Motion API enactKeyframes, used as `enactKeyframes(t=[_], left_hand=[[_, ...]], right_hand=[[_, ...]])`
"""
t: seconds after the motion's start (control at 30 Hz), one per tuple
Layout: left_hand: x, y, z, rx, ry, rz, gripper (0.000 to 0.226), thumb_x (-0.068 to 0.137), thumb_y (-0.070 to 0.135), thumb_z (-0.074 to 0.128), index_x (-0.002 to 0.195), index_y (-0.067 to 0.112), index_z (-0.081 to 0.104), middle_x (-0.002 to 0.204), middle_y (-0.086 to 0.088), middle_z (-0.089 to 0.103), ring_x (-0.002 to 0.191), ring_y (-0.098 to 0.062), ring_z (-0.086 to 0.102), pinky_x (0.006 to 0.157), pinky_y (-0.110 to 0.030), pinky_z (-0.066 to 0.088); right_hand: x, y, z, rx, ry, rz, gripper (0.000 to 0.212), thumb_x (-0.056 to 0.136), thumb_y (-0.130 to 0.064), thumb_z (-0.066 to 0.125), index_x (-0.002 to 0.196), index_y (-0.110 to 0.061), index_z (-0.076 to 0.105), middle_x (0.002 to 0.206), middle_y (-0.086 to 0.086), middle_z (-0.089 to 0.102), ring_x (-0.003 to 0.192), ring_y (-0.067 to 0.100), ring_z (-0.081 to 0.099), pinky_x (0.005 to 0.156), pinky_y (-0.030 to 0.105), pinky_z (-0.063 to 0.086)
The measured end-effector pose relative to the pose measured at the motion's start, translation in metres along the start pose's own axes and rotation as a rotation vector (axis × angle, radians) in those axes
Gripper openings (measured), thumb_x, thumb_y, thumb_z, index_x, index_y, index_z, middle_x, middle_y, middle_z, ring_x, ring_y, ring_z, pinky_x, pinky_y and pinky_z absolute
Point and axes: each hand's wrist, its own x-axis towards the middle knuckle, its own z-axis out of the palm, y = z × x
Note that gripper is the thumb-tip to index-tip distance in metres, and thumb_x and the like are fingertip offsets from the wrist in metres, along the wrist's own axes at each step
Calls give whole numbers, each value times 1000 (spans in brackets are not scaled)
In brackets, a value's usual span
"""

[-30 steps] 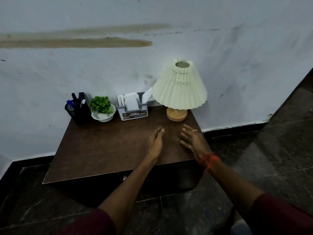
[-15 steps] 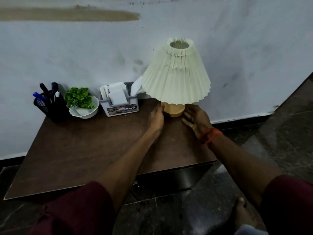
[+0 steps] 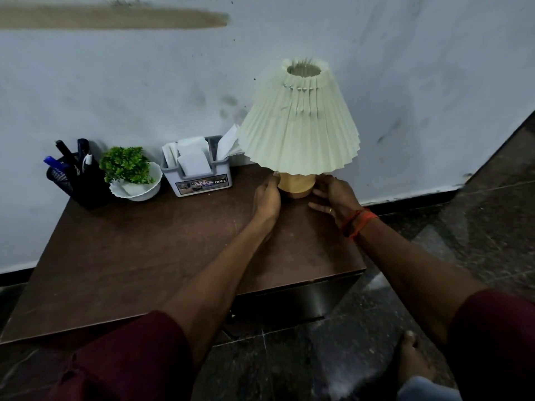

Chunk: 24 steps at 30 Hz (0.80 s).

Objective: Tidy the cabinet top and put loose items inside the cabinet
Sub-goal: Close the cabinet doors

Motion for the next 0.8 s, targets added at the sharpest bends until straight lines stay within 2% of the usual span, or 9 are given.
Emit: enactKeyframes(t=[0.13, 0.23, 0.4, 0.6, 0.7, 0.8], left_hand=[[-6, -3, 2, -26, 17, -6, 49, 92, 41, 39, 113, 6, 66, 120, -20, 64, 114, -36, 57, 97, -45, 45], [-9, -5, 4, -34, 39, -39, 66, 81, 52, 42, 115, -1, 62, 123, -28, 58, 117, -42, 54, 98, -50, 44], [-3, -15, 4, -87, 25, -49, 82, 60, 63, 44, 116, 8, 65, 123, -23, 62, 119, -38, 55, 102, -52, 43], [-2, -20, 1, -145, -54, -44, 71, 58, 64, 43, 112, 25, 68, 122, 0, 66, 116, -19, 58, 107, -46, 41], [-6, -21, -2, -147, -93, -46, 56, 59, 65, 43, 97, 34, 69, 122, 3, 66, 118, -17, 57, 109, -46, 39], [-7, -25, -6, -156, -81, -65, 60, 60, 66, 45, 103, 32, 69, 126, 3, 64, 121, -18, 55, 111, -46, 37]], right_hand=[[0, 0, -1, -23, 16, 9, 22, 96, -29, 45, 111, -20, 59, 121, -2, 59, 111, 15, 56, 80, 35, 57], [-1, 1, -1, -16, 19, 13, 21, 96, -28, 45, 110, -19, 59, 119, -2, 59, 110, 14, 55, 80, 35, 56], [0, 3, -1, -13, 21, 4, 18, 97, -27, 44, 109, -20, 56, 118, -3, 57, 109, 13, 54, 84, 37, 56], [-3, 3, -2, 0, 21, 13, 19, 97, -30, 44, 110, -22, 56, 123, -2, 58, 114, 16, 55, 84, 37, 56], [-10, 4, -2, 20, 19, 25, 22, 96, -32, 46, 112, -22, 57, 124, 0, 57, 111, 17, 55, 83, 37, 56], [-16, 4, -1, 41, 12, 30, 28, 96, -33, 47, 119, -19, 57, 123, 1, 58, 109, 17, 56, 83, 38, 56]])
